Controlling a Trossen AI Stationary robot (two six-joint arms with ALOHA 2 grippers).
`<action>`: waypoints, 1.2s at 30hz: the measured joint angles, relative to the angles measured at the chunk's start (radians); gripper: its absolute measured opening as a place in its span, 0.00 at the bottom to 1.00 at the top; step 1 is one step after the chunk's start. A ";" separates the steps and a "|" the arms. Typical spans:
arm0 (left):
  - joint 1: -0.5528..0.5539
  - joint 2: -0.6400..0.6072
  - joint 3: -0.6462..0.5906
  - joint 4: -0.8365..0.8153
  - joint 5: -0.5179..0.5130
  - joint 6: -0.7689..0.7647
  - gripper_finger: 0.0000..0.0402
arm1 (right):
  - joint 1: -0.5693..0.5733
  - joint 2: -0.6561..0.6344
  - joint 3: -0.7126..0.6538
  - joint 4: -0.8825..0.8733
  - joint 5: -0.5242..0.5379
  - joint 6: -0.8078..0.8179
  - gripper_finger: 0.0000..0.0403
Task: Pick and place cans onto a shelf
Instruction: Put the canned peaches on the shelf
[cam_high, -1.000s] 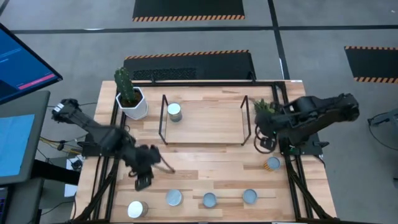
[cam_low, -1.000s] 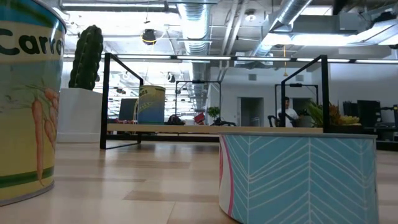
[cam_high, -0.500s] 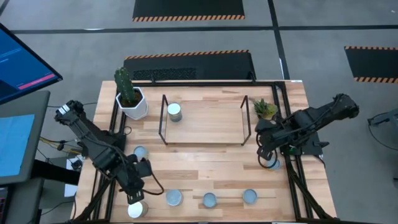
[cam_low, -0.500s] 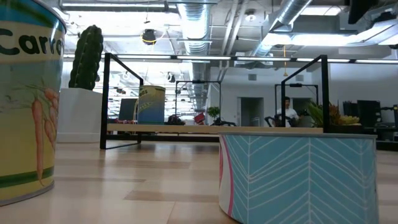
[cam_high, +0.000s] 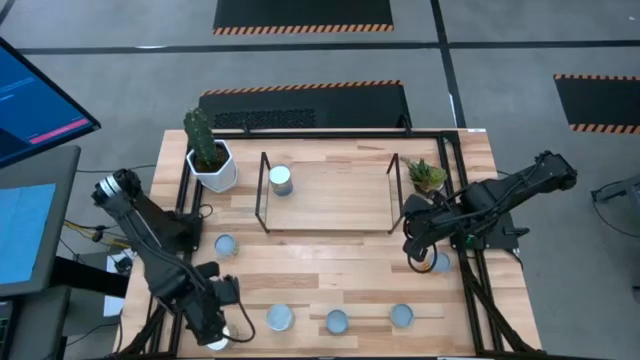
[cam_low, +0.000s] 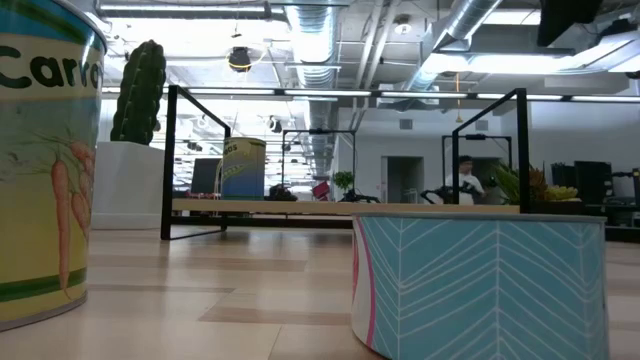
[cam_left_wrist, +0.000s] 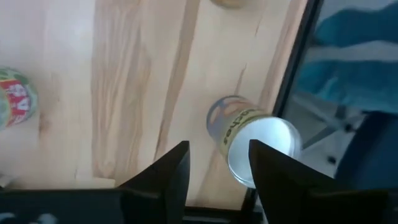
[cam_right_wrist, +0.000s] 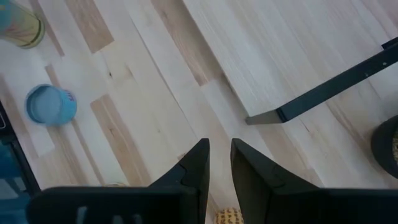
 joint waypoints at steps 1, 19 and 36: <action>-0.002 0.020 0.000 0.001 0.006 0.014 0.38 | 0.000 0.000 0.000 0.000 0.000 0.000 0.22; -0.029 0.150 -0.001 0.057 0.141 0.185 0.34 | 0.000 0.000 0.000 -0.002 0.000 -0.002 0.22; -0.018 0.199 0.001 0.064 0.176 0.195 0.08 | 0.000 0.000 0.001 -0.002 0.000 -0.008 0.22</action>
